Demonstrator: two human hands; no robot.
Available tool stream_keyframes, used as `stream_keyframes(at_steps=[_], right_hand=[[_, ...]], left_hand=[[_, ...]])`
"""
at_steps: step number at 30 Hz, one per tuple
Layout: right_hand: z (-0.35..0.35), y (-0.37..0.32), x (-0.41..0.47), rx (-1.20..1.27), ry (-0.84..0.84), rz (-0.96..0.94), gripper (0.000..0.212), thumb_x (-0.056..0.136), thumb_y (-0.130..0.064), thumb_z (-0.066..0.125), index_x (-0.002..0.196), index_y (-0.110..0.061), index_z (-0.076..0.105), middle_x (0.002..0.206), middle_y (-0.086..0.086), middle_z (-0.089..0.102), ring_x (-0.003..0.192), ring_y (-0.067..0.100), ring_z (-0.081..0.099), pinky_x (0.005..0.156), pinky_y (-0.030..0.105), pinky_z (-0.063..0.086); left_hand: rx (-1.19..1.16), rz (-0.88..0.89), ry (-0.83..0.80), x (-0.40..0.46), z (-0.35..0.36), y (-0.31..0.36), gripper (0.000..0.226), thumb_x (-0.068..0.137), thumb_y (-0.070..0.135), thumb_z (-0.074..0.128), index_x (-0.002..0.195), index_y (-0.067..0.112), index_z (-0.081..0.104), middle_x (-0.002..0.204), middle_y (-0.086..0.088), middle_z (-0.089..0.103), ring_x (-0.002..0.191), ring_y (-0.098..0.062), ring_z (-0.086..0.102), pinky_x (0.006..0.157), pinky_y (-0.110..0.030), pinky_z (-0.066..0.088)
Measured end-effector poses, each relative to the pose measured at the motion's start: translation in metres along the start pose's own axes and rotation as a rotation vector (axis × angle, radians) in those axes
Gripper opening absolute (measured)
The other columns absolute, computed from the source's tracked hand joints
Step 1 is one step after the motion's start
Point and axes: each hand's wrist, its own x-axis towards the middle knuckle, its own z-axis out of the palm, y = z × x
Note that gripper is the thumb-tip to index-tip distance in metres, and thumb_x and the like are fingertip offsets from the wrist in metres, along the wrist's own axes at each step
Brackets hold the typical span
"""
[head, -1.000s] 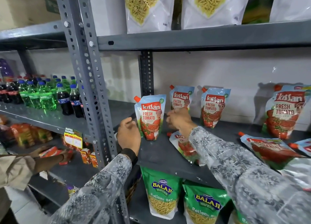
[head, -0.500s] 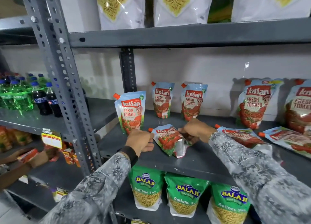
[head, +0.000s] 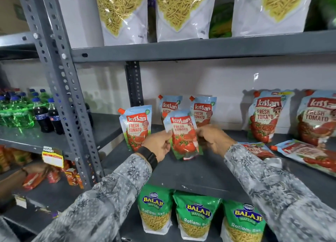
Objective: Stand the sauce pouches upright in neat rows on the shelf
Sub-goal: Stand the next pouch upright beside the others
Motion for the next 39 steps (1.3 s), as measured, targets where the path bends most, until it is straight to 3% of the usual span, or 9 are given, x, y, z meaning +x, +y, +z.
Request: stream_keyframes(at_steps=[3,6,8,11,17,23,28,32,39], right_hand=[[-0.009,-0.015,-0.001,-0.081,0.159,-0.228,0.01,0.096,-0.003,0.065,0.095,-0.007,0.074,0.105,0.014,0.081,0.1,0.032,0.077,0.081,0.046,0.065],[-0.011,-0.015,-0.002,-0.124,0.223,-0.355,0.03,0.099,-0.001,0.059,0.074,-0.018,0.064,0.103,0.014,0.078,0.103,0.032,0.073,0.094,0.051,0.062],[-0.011,-0.003,-0.001,-0.104,0.231,-0.382,0.027,0.101,-0.001,0.057,0.078,-0.014,0.063,0.106,0.022,0.076,0.098,0.033,0.07,0.094,0.056,0.06],[-0.009,0.02,0.006,-0.075,0.268,-0.381,0.016,0.103,-0.003,0.057,0.09,-0.006,0.065,0.111,0.025,0.076,0.101,0.038,0.072,0.095,0.06,0.059],[-0.007,0.054,0.01,0.035,0.305,-0.344,0.026,0.106,-0.004,0.056,0.086,-0.017,0.065,0.095,0.003,0.075,0.093,0.019,0.069,0.076,0.027,0.059],[-0.007,0.063,0.012,0.087,0.294,-0.367,0.026,0.107,-0.003,0.054,0.087,-0.017,0.066,0.097,0.004,0.076,0.089,0.014,0.069,0.073,0.024,0.058],[-0.006,0.066,0.013,0.086,0.31,-0.381,0.023,0.106,-0.003,0.056,0.09,-0.014,0.068,0.109,0.016,0.078,0.095,0.019,0.07,0.086,0.037,0.062],[-0.007,0.066,0.008,0.093,0.336,-0.386,0.025,0.105,-0.004,0.057,0.089,-0.018,0.07,0.097,0.002,0.078,0.089,0.012,0.07,0.069,0.016,0.059],[-0.011,0.054,-0.009,-0.019,0.382,-0.423,0.023,0.105,-0.015,0.059,0.096,-0.034,0.068,0.105,-0.01,0.074,0.099,0.006,0.069,0.078,0.022,0.055]], left_hand=[[-0.03,0.171,-0.019,0.005,0.014,0.017,0.016,0.1,0.013,0.067,0.113,0.018,0.074,0.086,0.004,0.073,0.062,-0.006,0.053,0.051,-0.016,0.044],[-0.082,0.265,-0.019,0.012,0.024,0.022,0.013,0.099,0.012,0.067,0.105,0.022,0.072,0.096,0.005,0.076,0.084,-0.009,0.065,0.076,-0.026,0.05],[-0.11,0.288,-0.043,0.017,0.028,0.017,0.017,0.101,0.009,0.063,0.113,0.018,0.071,0.096,0.007,0.076,0.088,-0.007,0.069,0.078,-0.027,0.052],[-0.127,0.289,-0.073,0.023,0.026,0.004,0.02,0.103,0.007,0.06,0.117,0.015,0.071,0.095,0.008,0.079,0.083,-0.007,0.075,0.064,-0.024,0.057],[-0.132,0.274,-0.09,0.036,0.021,-0.027,0.02,0.102,0.006,0.061,0.105,0.023,0.072,0.1,0.006,0.078,0.086,-0.005,0.075,0.068,-0.023,0.061],[-0.147,0.295,-0.128,0.043,0.015,-0.037,0.023,0.103,0.005,0.058,0.107,0.023,0.072,0.086,0.015,0.082,0.078,0.002,0.077,0.063,-0.018,0.061],[-0.109,0.321,-0.14,0.044,0.013,-0.036,0.031,0.103,0.006,0.059,0.132,0.013,0.066,0.116,0.0,0.074,0.101,-0.011,0.07,0.08,-0.028,0.059],[0.013,0.366,-0.1,0.043,0.006,-0.033,0.038,0.103,0.012,0.06,0.141,0.011,0.062,0.127,-0.003,0.071,0.115,-0.018,0.066,0.094,-0.034,0.053],[0.055,0.496,-0.018,0.034,0.002,-0.036,0.029,0.103,0.016,0.062,0.13,0.017,0.07,0.105,0.013,0.075,0.096,-0.002,0.071,0.083,-0.02,0.055]])
